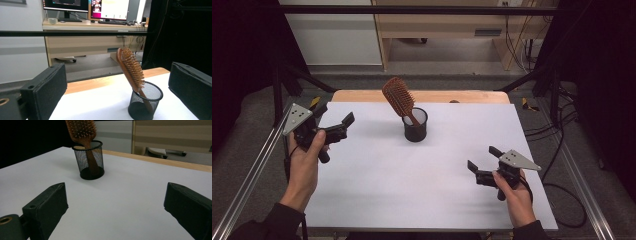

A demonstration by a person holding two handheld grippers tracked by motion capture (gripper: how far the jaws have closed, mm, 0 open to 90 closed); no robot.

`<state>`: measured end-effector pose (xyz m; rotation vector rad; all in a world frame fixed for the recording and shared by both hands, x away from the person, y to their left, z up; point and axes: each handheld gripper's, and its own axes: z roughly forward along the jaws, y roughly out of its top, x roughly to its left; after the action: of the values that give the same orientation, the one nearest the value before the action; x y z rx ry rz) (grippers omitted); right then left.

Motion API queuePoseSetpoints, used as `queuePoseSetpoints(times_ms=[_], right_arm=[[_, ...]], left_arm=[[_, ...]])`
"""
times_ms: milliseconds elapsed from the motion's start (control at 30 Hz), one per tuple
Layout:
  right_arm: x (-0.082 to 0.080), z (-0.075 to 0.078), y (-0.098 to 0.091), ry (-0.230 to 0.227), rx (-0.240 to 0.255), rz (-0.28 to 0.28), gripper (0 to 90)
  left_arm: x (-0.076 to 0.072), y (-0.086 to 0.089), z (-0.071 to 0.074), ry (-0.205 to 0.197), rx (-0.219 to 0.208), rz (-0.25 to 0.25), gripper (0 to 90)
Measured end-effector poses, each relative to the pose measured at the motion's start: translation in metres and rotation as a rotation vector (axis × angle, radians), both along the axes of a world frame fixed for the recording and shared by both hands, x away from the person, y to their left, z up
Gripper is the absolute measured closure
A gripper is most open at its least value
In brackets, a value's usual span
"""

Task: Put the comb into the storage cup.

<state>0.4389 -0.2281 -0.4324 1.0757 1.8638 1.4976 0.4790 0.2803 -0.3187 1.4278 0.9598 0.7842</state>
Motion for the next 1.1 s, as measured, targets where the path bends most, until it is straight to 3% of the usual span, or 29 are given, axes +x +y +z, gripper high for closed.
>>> queuePoseSetpoints(times_ms=[300, 700, 1100], right_arm=[[-0.008, 0.000, -0.018, -0.006, -0.022, -0.018, 4.8], [-0.015, -0.010, -0.028, -0.016, -0.035, -0.017, 4.4], [-0.017, -0.023, -0.035, -0.006, -0.010, -0.043, 4.4]], left_arm=[[-0.014, 0.019, -0.016, 0.012, 0.032, 0.006, 2.2], [-0.039, 0.038, -0.047, -0.010, 0.060, -0.002, 2.1], [-0.056, 0.056, -0.083, 0.017, 0.028, 0.031, 2.6]])
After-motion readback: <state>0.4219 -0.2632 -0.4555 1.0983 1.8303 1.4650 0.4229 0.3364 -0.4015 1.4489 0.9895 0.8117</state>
